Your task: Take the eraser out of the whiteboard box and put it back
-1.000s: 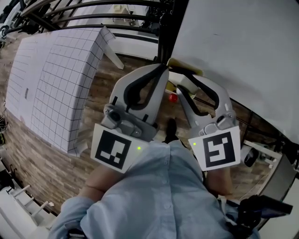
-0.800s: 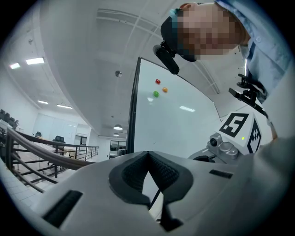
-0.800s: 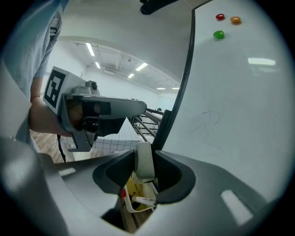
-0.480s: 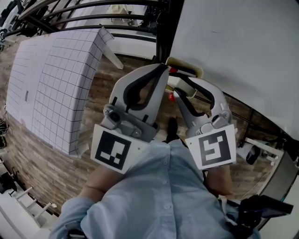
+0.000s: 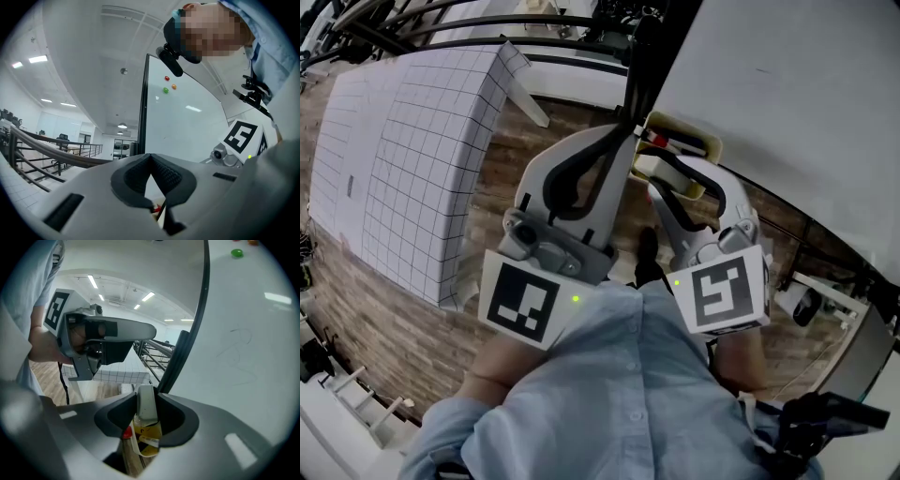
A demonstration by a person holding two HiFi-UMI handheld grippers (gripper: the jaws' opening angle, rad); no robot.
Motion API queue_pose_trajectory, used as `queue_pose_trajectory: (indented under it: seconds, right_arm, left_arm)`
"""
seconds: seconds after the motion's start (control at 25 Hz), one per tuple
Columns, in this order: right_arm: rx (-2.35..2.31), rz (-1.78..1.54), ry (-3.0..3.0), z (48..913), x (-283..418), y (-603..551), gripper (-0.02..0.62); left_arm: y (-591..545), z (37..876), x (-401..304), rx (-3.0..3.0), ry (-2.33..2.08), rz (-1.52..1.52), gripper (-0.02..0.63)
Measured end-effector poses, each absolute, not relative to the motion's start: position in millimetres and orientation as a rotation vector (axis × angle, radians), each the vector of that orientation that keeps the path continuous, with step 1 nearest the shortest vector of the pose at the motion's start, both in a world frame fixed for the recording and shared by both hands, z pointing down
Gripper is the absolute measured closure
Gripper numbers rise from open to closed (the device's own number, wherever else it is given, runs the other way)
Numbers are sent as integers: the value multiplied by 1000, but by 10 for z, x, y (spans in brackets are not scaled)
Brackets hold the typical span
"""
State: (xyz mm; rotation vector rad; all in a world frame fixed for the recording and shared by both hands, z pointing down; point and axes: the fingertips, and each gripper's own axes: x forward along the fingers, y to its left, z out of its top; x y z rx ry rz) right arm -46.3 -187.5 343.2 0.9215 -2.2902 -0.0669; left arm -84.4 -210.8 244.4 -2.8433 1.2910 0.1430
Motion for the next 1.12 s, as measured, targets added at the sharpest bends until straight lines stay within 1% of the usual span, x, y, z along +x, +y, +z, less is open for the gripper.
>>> queue_pose_trajectory:
  seconds: [0.52,1.12]
  right_arm:
    - [867,-4,-2213,3820,-542,-1982,456]
    - [839,7,-2193,3866,-612,-1982,448]
  left_arm:
    - [-2282,2679,-959,-2886,1330,118,607]
    - [-2215,2646,-1038,-2873,1349,111,607]
